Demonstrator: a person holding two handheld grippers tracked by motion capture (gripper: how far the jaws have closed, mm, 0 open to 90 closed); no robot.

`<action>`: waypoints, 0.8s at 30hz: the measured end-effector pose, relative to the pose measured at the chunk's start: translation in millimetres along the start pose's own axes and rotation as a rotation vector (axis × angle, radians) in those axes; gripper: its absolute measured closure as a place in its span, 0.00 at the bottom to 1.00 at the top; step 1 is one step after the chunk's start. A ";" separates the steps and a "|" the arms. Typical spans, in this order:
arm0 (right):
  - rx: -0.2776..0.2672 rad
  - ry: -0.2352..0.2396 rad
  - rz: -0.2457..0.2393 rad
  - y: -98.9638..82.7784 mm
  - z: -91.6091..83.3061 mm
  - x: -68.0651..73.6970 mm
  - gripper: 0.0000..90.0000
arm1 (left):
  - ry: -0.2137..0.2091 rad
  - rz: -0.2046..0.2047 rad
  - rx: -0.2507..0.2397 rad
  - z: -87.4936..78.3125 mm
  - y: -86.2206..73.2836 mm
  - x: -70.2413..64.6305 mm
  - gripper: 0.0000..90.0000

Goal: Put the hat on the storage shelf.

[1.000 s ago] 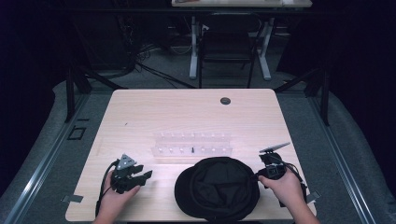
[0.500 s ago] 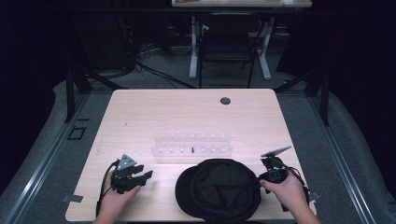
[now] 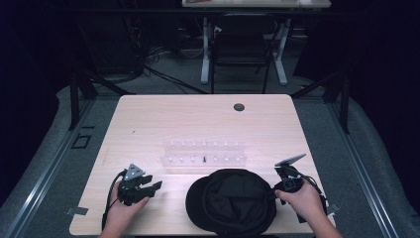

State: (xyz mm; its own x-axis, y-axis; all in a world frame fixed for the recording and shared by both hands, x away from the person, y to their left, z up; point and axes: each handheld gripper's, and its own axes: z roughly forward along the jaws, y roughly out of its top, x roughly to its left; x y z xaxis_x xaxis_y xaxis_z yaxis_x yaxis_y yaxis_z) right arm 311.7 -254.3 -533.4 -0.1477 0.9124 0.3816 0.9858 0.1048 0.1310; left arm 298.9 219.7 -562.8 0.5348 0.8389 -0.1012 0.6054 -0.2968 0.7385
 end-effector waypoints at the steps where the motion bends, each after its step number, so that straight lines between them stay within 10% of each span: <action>1: 0.014 0.010 -0.003 0.7 -1.6 -1.6 0.98 | 0.000 0.000 0.001 0.0 0.0 0.0 0.58; 11: -0.010 0.108 0.048 -1.1 -17.9 -6.4 0.98 | -0.001 0.000 0.001 -0.1 0.1 0.0 0.58; 16: -0.021 0.072 0.046 0.8 -29.1 1.4 0.98 | -0.004 -0.001 0.003 -1.0 0.2 0.8 0.58; 17: 0.045 0.043 -0.018 4.9 -37.4 -0.1 0.98 | -0.004 -0.001 0.003 -0.9 0.2 0.8 0.58; 18: -0.062 0.054 0.066 1.7 -34.5 4.9 0.98 | -0.004 -0.001 0.004 -0.8 0.2 0.7 0.58; 24: -0.025 -0.038 0.031 9.2 -59.0 4.4 0.98 | -0.004 0.000 0.004 -0.6 0.1 0.6 0.58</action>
State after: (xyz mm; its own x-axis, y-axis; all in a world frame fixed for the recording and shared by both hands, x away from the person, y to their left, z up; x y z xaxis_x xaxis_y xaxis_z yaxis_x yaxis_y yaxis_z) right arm 315.4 -272.7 -476.6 -0.1137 0.9296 0.3507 0.9875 0.0669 0.1427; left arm 299.0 220.5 -562.3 0.5369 0.8372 -0.1039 0.6079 -0.2985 0.7358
